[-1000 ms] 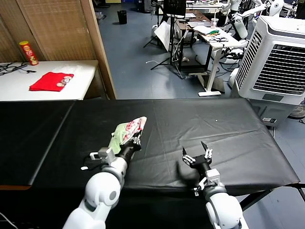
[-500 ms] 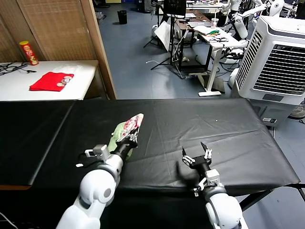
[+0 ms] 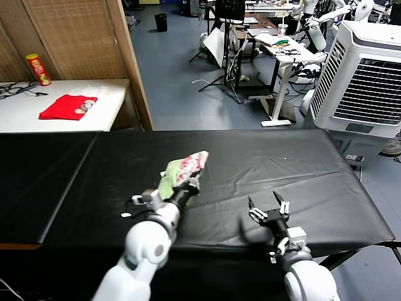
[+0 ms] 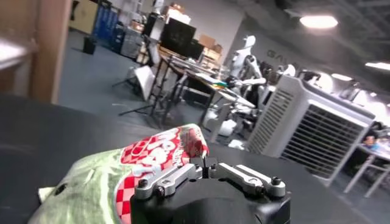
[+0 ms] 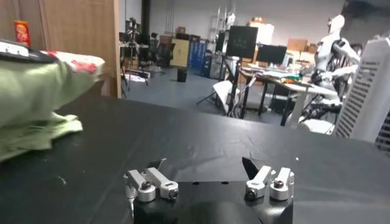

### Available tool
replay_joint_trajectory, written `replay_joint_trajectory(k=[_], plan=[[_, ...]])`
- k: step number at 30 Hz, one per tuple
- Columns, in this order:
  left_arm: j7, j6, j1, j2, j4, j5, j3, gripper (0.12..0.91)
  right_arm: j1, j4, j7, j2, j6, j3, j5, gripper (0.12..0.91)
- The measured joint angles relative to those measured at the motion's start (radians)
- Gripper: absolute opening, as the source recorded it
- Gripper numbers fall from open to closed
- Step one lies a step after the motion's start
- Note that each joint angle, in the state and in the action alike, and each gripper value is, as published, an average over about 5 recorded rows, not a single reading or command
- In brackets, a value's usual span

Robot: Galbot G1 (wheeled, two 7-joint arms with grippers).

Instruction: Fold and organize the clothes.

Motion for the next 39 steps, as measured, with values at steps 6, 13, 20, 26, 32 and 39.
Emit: replay_joint_trajectory(k=[6, 13, 20, 26, 32, 39], plan=[[0.060, -0.011, -0.006, -0.047, 0.055, 0.022, 0.053, 0.200, -0.035, 0.035, -0.005, -0.007, -0.038, 0.025, 0.066, 0.798], [0.129, -0.025, 0.003, 0.004, 0.004, 0.032, 0.040, 0.592, 0.017, -0.001, -0.006, -0.023, -0.126, -0.021, 0.223, 0.798], [0.111, -0.042, 0.049, 0.108, -0.086, 0.019, -0.036, 0.794, 0.127, -0.083, 0.070, 0.010, -0.189, -0.100, 0.395, 0.798], [0.101, -0.052, 0.101, 0.160, -0.133, 0.024, -0.101, 0.798, 0.190, -0.140, 0.096, 0.042, -0.208, -0.155, 0.469, 0.778], [0.098, -0.055, 0.155, 0.179, -0.170, 0.031, -0.144, 0.798, 0.203, -0.168, 0.134, 0.067, -0.232, -0.183, 0.507, 0.653], [0.098, -0.060, 0.190, 0.181, -0.185, 0.039, -0.169, 0.798, 0.193, -0.177, 0.133, 0.070, -0.223, -0.173, 0.519, 0.553]])
